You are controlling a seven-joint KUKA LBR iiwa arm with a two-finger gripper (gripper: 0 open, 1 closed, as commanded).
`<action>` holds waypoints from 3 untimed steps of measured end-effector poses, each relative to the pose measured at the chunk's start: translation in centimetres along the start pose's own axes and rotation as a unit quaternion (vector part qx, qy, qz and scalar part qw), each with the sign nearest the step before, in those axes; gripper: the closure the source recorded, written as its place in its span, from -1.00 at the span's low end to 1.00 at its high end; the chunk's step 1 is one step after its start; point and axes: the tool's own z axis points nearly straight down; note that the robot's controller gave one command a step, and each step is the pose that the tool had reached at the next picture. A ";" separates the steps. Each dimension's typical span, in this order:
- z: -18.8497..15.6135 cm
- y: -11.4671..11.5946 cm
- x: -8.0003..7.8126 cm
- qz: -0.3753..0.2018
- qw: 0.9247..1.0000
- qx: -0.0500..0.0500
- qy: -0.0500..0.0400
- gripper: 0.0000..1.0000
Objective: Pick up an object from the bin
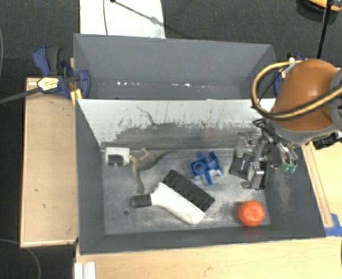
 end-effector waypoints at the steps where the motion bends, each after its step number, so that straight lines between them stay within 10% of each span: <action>1: -0.5 0.0 -0.2 -0.001 1.000 0.001 -0.004 -1.00; 3: 6.4 7.7 -1.9 -0.032 0.999 0.001 -0.003 -1.00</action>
Offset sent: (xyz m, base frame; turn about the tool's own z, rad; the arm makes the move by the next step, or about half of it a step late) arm 0.0253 0.0365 -0.0838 0.0600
